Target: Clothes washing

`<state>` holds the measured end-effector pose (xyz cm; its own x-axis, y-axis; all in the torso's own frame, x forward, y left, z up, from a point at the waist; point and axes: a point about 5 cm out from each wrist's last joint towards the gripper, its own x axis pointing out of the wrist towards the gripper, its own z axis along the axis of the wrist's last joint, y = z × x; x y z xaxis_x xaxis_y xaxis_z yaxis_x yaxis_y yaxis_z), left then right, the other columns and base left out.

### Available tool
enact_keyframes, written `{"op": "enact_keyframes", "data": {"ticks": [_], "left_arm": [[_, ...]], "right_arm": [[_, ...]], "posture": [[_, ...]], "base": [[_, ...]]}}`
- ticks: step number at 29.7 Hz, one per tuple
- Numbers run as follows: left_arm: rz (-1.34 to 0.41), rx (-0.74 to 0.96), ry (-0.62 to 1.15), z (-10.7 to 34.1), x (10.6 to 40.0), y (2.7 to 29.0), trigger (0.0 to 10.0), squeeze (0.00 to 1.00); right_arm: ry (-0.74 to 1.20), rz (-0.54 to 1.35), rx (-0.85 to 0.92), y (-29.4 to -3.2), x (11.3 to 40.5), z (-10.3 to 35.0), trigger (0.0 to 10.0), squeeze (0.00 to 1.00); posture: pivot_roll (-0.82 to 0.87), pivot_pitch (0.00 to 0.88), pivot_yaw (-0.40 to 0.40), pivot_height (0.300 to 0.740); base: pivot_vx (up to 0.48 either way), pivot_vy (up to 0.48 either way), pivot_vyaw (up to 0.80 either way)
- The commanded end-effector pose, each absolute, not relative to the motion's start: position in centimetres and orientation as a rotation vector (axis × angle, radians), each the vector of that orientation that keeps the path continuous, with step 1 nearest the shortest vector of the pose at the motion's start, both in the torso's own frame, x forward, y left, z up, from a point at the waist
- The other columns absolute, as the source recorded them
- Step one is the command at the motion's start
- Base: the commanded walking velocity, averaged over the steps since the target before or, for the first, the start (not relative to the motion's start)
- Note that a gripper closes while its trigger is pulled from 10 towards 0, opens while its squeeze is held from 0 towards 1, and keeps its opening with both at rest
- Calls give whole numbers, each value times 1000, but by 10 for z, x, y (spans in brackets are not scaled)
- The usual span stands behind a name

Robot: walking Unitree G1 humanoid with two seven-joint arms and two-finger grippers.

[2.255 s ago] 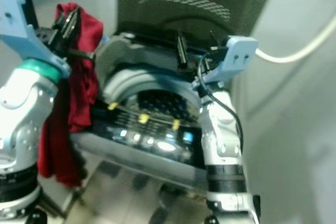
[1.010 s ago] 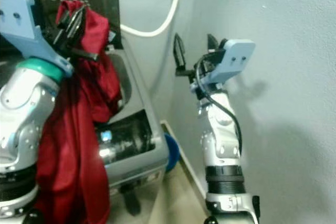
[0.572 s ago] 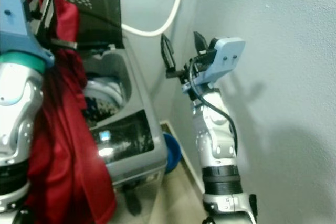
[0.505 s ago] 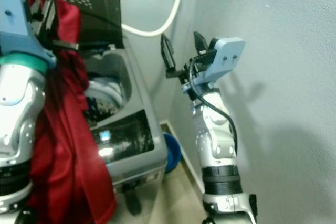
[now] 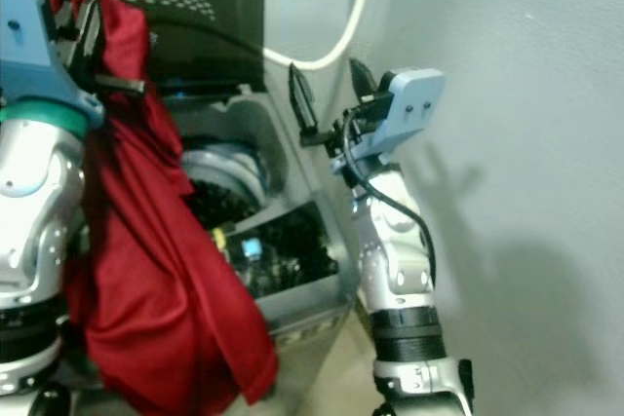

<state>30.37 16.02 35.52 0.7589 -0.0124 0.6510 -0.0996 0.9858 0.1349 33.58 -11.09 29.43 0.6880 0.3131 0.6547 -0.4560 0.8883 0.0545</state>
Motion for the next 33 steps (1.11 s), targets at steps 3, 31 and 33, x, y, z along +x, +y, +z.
{"op": "enact_keyframes", "data": {"ticks": [3,31,33], "left_arm": [[11,197,-728,357,303,154,10000,0],[-373,-25,-204,302,350,170,10000,1000],[-383,-8,-234,305,344,166,10000,1000]], "right_arm": [[-686,431,224,-114,336,293,10000,0],[-756,557,234,-100,327,314,10000,0],[-752,557,234,-100,328,313,10000,0]], "posture": [[89,34,-14,740],[93,74,-27,740],[96,74,-29,740]], "base": [[0,0,0],[0,0,0],[0,0,0]]}}
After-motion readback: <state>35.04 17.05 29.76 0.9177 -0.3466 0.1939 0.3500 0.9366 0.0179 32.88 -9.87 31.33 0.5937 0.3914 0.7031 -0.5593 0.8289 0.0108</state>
